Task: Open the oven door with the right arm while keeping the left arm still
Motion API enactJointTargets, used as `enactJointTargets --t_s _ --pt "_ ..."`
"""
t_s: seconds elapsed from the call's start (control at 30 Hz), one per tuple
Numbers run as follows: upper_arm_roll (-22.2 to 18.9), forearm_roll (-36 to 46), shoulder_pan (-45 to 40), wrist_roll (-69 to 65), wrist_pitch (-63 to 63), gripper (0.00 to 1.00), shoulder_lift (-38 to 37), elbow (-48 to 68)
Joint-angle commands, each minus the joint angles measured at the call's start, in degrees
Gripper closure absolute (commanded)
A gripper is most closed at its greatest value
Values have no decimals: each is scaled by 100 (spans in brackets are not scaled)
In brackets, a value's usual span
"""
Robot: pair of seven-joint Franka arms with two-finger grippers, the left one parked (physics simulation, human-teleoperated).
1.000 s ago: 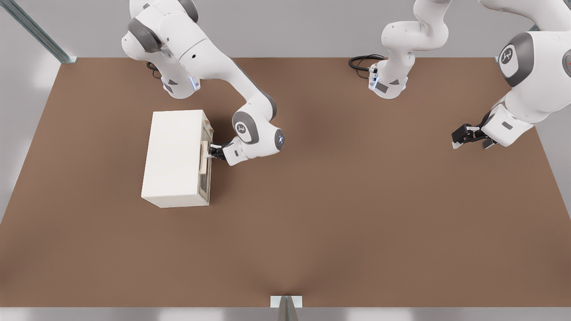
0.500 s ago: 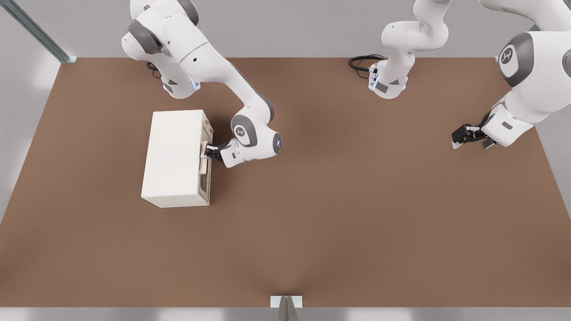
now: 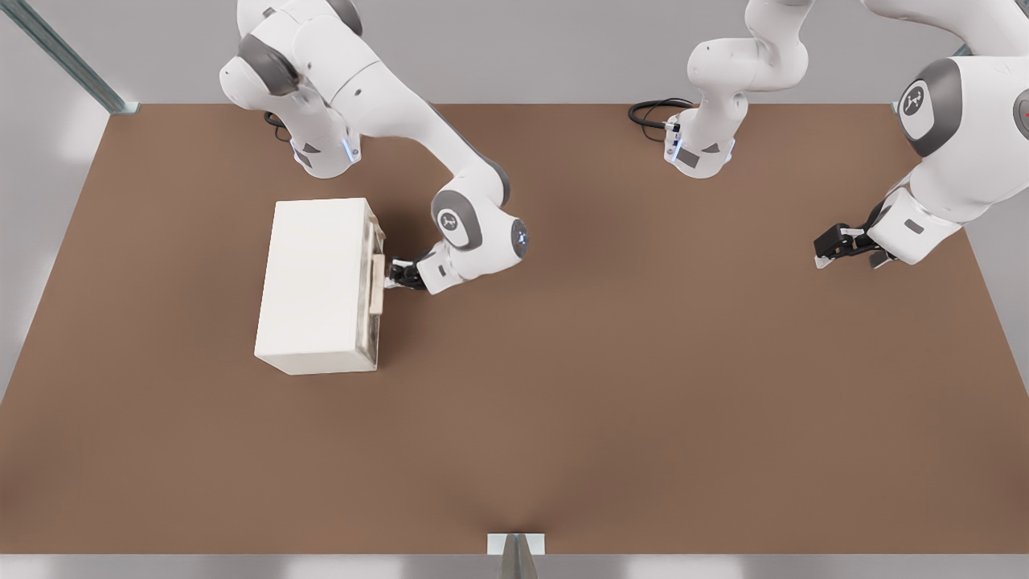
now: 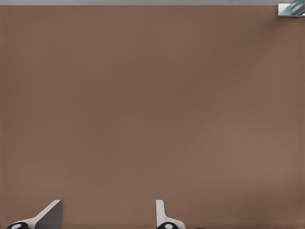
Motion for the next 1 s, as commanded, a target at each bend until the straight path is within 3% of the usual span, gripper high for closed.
enactJointTargets --t_s 0.0,0.07,0.1,0.13,0.2,0.23,0.27,0.37,0.47,0.8,0.87,0.97 --pt "108 124 -89 -81 114 100 -81 204" --pt "345 405 -695 -1055 122 100 -599 257" --pt "354 1002 -1134 -1899 131 100 -890 555" --pt "346 1600 -1696 -3120 341 85 -1294 591" --pt "12 2866 -2611 -5203 571 70 -1848 731" --pt "-541 3613 -2717 -5802 509 43 -1909 916" --pt "-867 4176 -2822 -6303 500 0 -2006 907" --pt "-1412 4045 -2805 -6312 175 0 -2208 1162" --pt "-1579 4053 -2796 -6321 61 0 -2068 1381" --pt "-1544 3720 -2963 -6426 114 0 -1892 1426" --pt "-1562 3552 -2972 -7534 87 0 -1892 1426" --pt "-1562 3561 -2963 -7525 96 0 -1892 1426"
